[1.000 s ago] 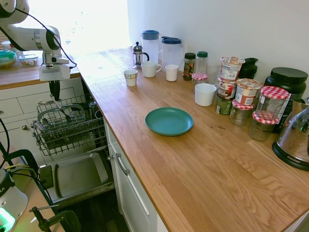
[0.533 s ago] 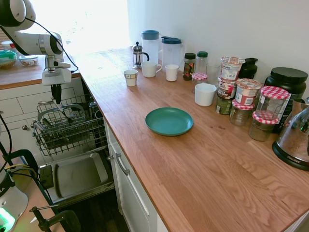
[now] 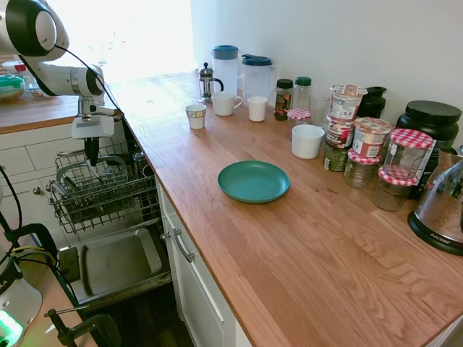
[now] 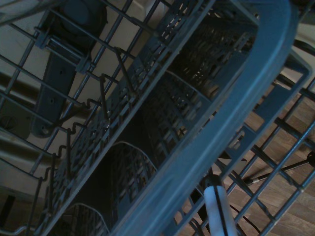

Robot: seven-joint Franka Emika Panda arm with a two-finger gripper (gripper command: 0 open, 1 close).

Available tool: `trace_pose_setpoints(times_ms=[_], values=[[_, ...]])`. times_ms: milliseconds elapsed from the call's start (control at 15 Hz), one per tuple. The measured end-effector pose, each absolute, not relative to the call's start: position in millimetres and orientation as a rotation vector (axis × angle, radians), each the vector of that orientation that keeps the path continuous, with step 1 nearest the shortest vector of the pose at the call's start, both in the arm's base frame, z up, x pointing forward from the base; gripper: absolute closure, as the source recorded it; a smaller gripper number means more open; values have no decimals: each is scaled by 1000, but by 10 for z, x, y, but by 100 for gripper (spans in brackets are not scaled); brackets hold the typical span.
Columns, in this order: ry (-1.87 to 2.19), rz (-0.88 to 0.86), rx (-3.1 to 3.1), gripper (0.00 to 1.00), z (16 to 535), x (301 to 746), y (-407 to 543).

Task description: Put the fork in the dishwasher

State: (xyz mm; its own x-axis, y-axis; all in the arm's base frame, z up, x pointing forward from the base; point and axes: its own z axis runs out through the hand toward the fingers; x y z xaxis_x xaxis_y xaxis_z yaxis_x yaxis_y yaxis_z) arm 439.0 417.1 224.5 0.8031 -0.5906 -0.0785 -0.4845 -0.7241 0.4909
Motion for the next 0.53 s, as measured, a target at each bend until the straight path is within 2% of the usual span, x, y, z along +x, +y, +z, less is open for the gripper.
trace_pose_setpoints(times_ms=[67, 533], values=[[-804, -320, 2533, 0, 2213, 4403, 4173], [-815, -321, 2531, 0, 2166, 4477, 4136]])
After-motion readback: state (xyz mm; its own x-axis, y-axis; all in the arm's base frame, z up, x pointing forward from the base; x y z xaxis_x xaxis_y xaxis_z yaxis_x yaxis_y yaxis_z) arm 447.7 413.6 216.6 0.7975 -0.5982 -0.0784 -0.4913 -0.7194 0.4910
